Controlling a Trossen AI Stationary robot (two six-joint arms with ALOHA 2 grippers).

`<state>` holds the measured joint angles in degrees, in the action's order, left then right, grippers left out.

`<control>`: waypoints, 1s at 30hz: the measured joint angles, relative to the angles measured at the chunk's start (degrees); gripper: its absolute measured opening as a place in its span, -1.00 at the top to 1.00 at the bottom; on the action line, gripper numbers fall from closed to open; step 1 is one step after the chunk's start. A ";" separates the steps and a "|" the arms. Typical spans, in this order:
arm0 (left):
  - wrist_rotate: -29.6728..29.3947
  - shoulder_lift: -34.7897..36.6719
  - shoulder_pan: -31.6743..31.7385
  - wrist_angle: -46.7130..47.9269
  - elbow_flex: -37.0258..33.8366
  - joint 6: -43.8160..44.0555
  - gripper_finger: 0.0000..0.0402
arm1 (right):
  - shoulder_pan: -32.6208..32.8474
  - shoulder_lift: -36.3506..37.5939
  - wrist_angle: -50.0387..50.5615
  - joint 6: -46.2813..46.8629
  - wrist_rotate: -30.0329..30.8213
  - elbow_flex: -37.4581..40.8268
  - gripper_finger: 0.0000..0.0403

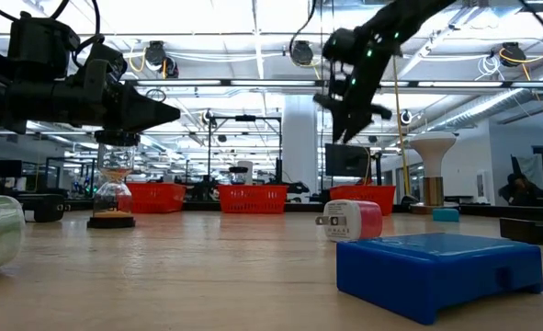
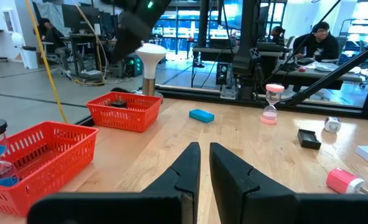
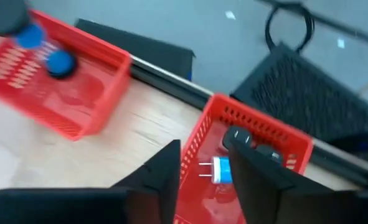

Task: Pick & Place Office items
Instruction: Remove the blue charger adapter from the right orange basket

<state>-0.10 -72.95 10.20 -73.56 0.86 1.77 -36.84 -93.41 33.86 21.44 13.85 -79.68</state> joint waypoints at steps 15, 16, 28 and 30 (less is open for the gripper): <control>0.00 0.00 -0.01 0.00 0.00 0.00 0.82 | 2.19 3.82 5.84 -32.65 -0.24 -0.02 0.82; -0.01 0.00 -0.01 0.00 0.00 0.01 0.82 | 1.93 2.75 5.86 -35.04 -0.29 -0.02 0.79; 0.00 -0.01 0.01 0.00 0.00 0.00 0.82 | -3.04 -7.33 7.41 -61.34 -7.05 0.00 0.17; 0.00 -0.01 -0.01 0.00 0.00 -0.01 0.82 | -3.69 -8.53 8.10 -64.09 -8.04 0.04 0.09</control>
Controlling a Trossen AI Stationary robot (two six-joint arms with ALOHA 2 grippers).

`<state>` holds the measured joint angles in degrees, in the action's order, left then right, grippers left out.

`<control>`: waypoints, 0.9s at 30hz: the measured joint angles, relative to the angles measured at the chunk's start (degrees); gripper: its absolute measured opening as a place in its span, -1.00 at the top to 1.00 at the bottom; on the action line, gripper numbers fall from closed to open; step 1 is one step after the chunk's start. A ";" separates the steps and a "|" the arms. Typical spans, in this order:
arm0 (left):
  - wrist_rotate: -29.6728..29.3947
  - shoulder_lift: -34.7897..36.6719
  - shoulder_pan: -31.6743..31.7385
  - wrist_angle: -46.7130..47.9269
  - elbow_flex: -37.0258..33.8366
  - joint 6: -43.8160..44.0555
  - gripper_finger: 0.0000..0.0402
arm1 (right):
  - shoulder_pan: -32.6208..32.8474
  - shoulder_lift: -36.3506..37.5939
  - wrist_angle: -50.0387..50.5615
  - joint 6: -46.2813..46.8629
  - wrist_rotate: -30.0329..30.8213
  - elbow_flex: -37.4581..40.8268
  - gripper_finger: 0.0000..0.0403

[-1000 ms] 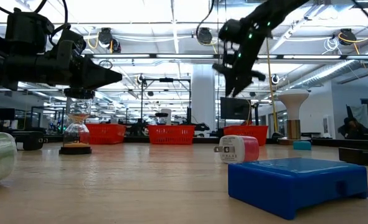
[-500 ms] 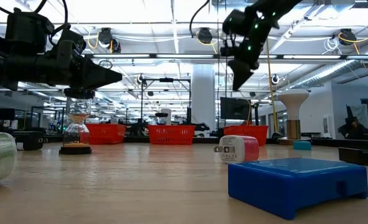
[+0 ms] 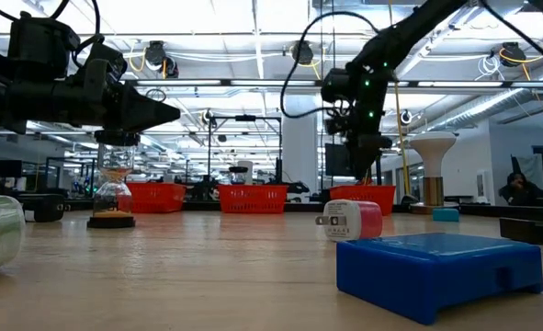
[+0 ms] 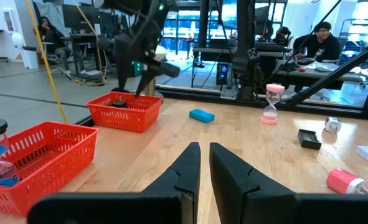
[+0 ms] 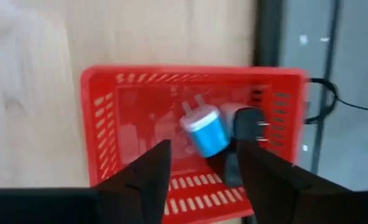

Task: Pick & Place Office items
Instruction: Remove the blue charger adapter from the right orange basket

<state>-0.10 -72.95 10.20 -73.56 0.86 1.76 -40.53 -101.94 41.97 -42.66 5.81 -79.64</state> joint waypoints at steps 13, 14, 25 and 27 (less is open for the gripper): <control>-0.01 0.00 0.00 0.00 0.00 0.00 0.82 | -1.75 -5.89 -1.24 -6.05 0.32 0.00 0.05; -0.01 0.00 0.01 0.00 0.00 0.00 0.82 | -1.80 -6.30 -1.51 -6.27 0.30 0.00 0.06; 0.00 0.01 0.00 0.00 0.00 0.00 0.82 | -2.54 -7.81 -1.81 -7.35 0.15 -0.02 0.16; 0.00 0.01 0.02 0.00 0.00 0.00 0.82 | -2.51 -7.81 -0.59 -7.40 0.20 -0.02 0.18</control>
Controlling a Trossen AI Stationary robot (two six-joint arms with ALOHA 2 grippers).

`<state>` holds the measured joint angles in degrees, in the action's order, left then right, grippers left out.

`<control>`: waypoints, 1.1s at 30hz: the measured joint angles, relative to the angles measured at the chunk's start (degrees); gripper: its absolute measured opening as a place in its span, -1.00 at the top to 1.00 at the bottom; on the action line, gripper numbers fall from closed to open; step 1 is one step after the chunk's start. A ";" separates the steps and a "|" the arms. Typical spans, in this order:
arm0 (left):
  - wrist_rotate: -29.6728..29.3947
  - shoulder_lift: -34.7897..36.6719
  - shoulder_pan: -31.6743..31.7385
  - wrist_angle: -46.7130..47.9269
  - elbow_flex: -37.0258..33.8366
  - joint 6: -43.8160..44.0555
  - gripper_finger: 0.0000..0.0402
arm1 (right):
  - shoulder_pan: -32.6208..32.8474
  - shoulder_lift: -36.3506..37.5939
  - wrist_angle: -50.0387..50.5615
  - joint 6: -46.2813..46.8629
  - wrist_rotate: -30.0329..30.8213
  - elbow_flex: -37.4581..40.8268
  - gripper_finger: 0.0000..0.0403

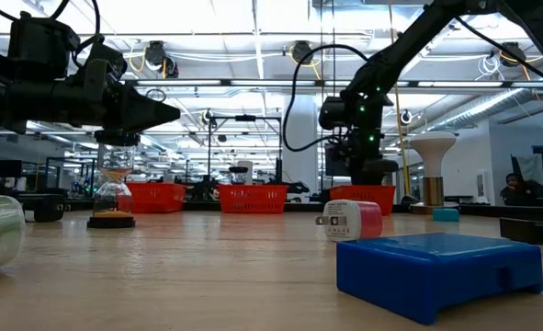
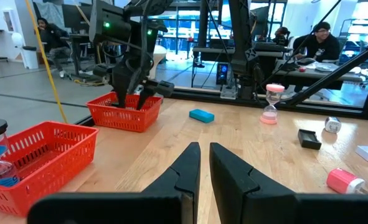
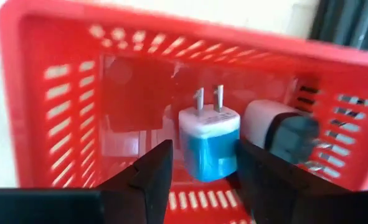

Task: Pick & Place Office items
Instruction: Remove the blue charger adapter from the right orange basket

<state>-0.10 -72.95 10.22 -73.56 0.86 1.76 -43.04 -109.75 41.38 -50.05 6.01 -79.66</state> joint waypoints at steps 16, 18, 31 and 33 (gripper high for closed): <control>0.00 0.00 0.00 0.00 0.00 0.00 0.82 | 0.36 0.00 -0.86 1.78 -1.75 0.01 0.02; 0.00 0.00 -0.01 0.00 0.00 0.00 0.82 | 0.37 0.02 -1.62 1.52 -1.56 0.54 0.06; 0.00 0.00 0.00 0.00 0.00 0.02 0.82 | 0.41 0.83 -4.93 5.27 -1.53 3.28 0.38; 0.00 -0.01 -0.02 0.00 0.00 0.00 0.82 | 0.65 1.89 -5.98 5.75 -1.49 3.28 0.41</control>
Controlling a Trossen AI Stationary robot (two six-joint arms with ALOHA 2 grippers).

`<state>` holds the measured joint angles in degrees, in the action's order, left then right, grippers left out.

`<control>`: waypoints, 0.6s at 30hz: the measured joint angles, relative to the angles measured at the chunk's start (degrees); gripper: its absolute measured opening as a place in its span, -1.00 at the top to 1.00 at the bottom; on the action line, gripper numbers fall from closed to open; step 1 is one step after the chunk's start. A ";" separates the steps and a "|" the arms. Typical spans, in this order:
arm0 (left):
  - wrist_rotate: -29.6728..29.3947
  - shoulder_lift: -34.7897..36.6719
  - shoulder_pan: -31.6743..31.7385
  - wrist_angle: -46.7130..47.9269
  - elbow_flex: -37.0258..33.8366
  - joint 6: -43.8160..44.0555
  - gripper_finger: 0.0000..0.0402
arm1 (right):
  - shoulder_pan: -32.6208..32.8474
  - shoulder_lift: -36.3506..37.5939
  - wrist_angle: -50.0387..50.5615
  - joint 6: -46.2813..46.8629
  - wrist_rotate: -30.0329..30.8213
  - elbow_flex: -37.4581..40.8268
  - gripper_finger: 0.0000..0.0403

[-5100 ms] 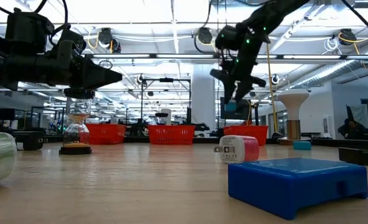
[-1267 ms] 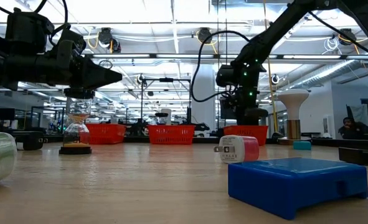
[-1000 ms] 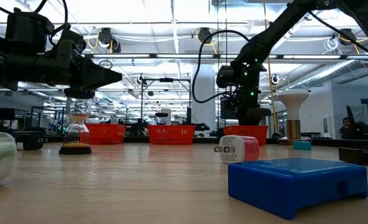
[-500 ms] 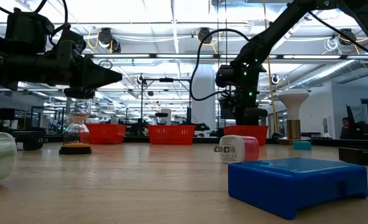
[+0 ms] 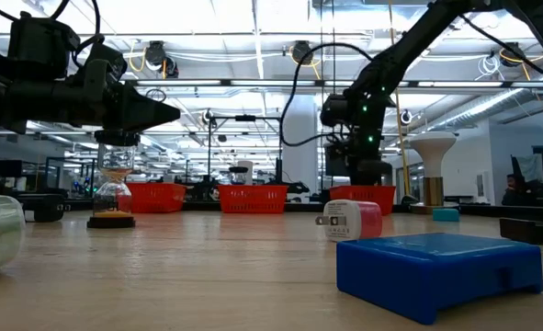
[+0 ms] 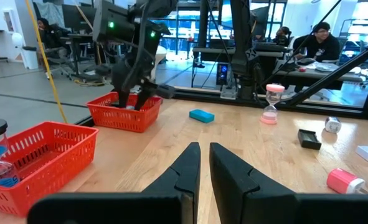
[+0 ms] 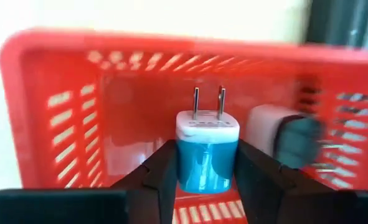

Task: Pick & Place Office items
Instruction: Remove the blue charger adapter from the right orange basket

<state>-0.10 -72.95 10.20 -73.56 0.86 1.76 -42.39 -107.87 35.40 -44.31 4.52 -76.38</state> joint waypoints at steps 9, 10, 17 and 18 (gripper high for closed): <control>0.00 -0.01 -0.01 0.00 0.00 0.02 0.82 | 2.90 10.75 -4.25 9.22 -2.49 0.82 0.39; -0.01 0.00 0.01 0.00 0.00 0.00 0.82 | 3.52 11.95 -6.12 11.00 -4.43 1.81 0.40; 0.00 0.01 0.00 0.00 0.02 0.02 0.82 | 12.11 17.04 -30.61 23.25 -9.32 17.28 0.40; 0.00 0.01 0.00 0.01 0.02 0.01 0.82 | 13.54 17.08 -35.26 25.57 -9.32 19.55 0.40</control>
<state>-0.10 -72.95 10.21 -73.55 0.88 1.77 -28.86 -90.78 0.14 -18.73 -4.80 -56.83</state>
